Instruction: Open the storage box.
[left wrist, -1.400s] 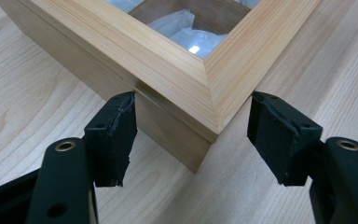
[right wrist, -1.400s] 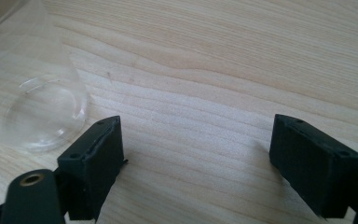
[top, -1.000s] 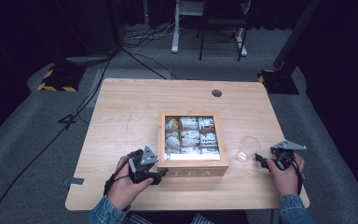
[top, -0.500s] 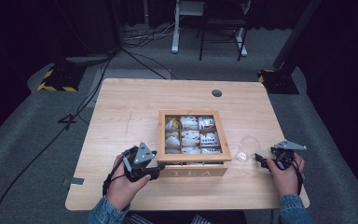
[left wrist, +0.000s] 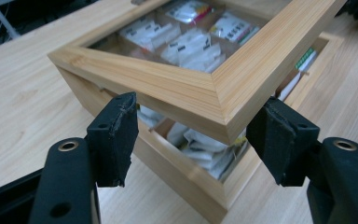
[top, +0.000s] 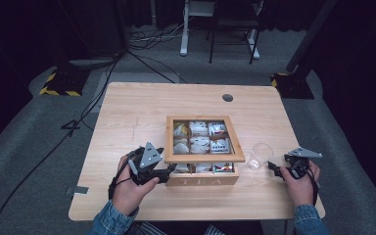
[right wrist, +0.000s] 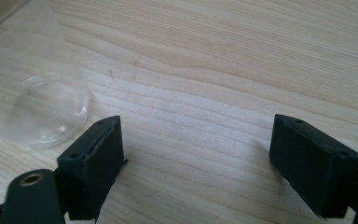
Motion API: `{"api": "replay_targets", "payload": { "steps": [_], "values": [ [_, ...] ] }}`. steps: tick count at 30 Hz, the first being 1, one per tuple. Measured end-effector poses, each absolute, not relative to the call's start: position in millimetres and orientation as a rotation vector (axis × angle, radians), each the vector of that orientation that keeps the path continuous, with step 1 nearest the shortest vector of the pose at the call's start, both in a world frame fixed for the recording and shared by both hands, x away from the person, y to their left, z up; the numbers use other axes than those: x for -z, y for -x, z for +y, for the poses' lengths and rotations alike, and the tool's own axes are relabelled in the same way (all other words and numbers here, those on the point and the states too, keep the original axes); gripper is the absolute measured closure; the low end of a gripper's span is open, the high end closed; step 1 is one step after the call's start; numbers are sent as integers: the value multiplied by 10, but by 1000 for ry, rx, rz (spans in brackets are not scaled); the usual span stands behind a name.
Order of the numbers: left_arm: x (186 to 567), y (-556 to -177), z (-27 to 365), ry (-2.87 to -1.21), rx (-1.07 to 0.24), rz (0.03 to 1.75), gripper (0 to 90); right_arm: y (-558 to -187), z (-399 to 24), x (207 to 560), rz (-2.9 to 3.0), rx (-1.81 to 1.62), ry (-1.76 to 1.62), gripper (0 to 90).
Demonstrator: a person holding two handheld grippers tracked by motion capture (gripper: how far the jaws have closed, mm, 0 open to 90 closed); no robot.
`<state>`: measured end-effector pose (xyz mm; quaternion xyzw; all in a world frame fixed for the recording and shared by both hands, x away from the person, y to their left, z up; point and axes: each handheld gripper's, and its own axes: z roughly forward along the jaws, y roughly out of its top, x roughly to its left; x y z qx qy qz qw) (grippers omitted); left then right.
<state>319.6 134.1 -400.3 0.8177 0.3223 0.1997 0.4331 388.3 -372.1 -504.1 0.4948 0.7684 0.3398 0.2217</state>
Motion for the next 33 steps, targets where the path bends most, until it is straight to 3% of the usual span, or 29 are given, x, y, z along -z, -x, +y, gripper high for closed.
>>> {"api": "replay_targets", "payload": {
  "steps": [24,33],
  "values": [
    [3604,-3473,1332,-1969,-555,787,345,-3890,-3733,5038,2132,-947,-1365,184],
    [3546,-3557,1367,-1929,-554,780,346,-3782,-3822,4902,2082,-925,-1440,388]
  ]
}}
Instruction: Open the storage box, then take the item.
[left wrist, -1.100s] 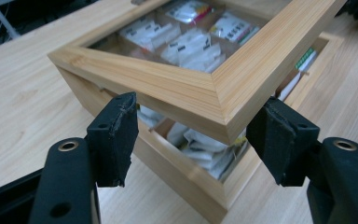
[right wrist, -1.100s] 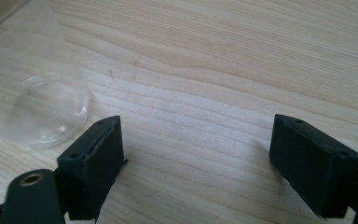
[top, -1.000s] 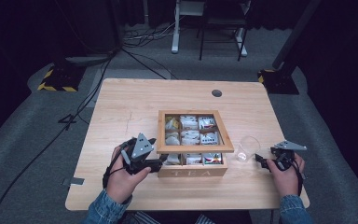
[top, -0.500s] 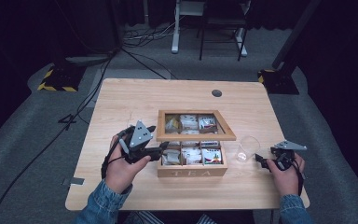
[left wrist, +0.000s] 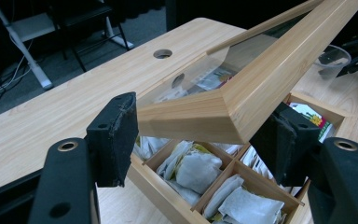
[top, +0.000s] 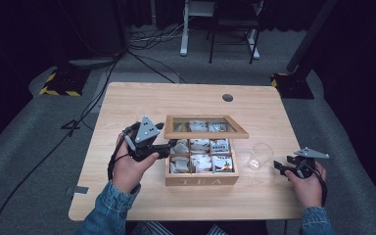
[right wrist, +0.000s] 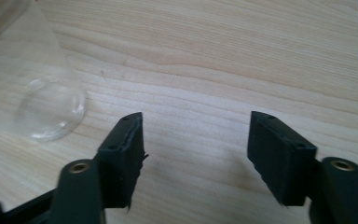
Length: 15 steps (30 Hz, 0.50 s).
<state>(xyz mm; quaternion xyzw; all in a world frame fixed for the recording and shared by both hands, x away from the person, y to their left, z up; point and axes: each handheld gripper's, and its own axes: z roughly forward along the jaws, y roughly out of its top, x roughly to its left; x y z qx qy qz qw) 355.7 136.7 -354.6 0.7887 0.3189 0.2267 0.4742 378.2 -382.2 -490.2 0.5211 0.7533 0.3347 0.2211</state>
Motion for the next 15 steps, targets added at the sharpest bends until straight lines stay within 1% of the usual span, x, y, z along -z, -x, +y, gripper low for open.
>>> {"api": "replay_targets", "payload": {
  "steps": [2,7,8,15],
  "values": [
    [3536,-3567,1368,-1927,-563,773,346,-3711,-3877,4797,2064,-936,-1459,424],
    [3521,-3596,1377,-1913,-565,763,347,-3622,-3915,4679,2040,-979,-1481,452],
    [3516,-3600,1378,-1913,-568,761,347,-3578,-3912,4617,2033,-993,-1495,472],
    [3496,-3630,1385,-1901,-573,754,349,-3504,-3836,4415,2019,-1030,-1488,485]
  ]
}}
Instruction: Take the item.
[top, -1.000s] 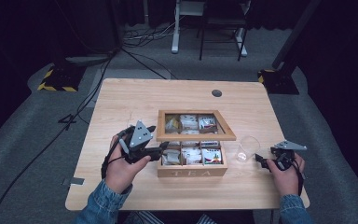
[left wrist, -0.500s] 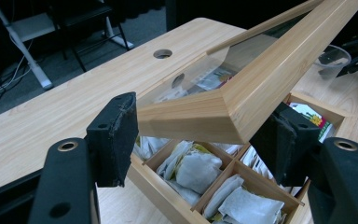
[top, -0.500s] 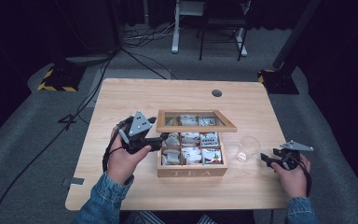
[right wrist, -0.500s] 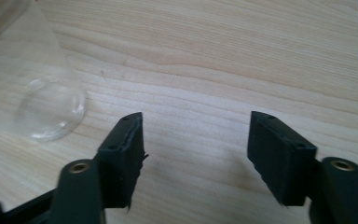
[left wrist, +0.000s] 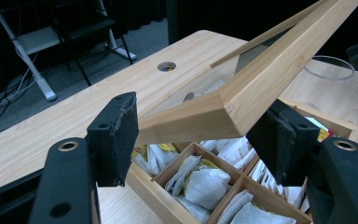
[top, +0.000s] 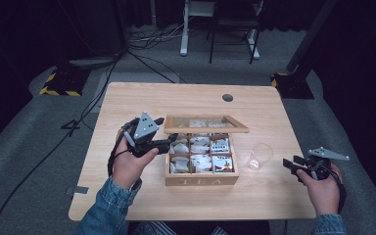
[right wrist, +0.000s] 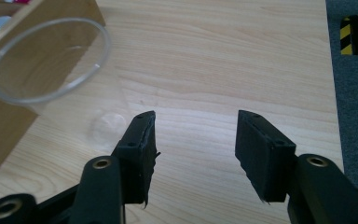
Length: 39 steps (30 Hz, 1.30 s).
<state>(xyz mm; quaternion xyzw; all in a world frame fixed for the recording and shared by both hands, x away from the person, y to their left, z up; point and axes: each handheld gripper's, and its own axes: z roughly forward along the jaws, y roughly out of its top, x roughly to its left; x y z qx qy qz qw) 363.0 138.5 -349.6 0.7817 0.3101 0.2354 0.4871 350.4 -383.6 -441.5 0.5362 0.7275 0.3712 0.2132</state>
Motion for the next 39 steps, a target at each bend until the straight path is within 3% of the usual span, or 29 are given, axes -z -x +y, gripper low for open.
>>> {"api": "replay_targets", "payload": {
  "steps": [19,39],
  "values": [
    [3501,-3636,1391,-1896,-565,751,349,-3370,-3302,3793,2042,-1105,-1377,496],
    [3503,-3642,1399,-1895,-570,736,348,-3447,-2174,3630,2250,-1240,-1176,522]
  ]
}}
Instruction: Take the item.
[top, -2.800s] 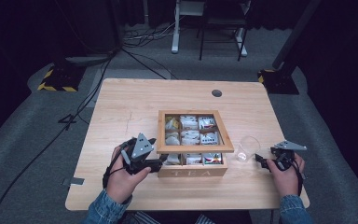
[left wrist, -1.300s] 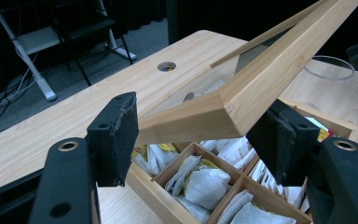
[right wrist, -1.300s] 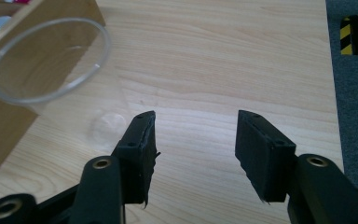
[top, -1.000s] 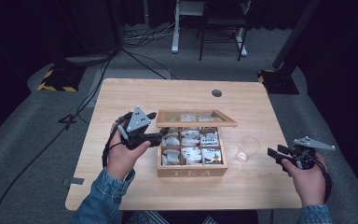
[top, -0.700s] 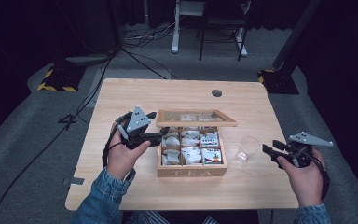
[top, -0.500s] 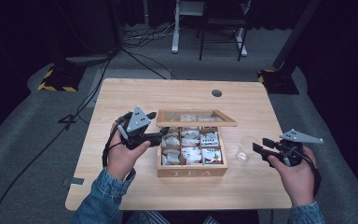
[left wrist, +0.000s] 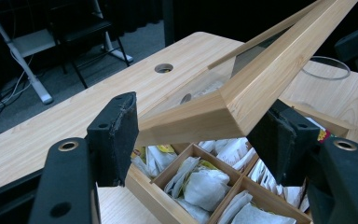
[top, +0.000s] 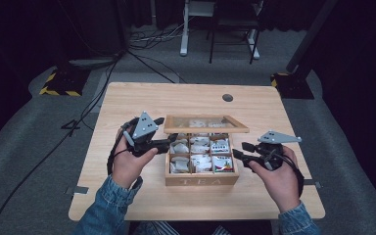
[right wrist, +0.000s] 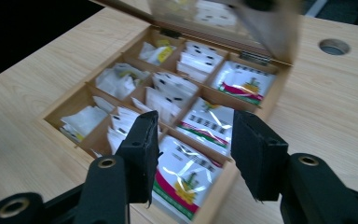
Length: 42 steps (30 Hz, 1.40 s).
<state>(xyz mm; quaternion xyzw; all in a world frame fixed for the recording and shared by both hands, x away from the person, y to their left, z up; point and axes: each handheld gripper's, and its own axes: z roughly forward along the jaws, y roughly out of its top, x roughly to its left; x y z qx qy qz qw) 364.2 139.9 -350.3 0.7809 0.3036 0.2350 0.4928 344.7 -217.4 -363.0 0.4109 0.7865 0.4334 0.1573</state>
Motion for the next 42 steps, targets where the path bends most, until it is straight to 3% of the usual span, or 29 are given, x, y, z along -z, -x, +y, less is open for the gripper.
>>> {"api": "replay_targets", "payload": {
  "steps": [13,42],
  "values": [
    [3497,-3636,1405,-1894,-593,726,348,-3511,-1600,3686,2355,-1239,-1074,552],
    [3493,-3633,1399,-1895,-605,720,348,-3551,-814,4124,2558,-1223,-992,616]
  ]
}}
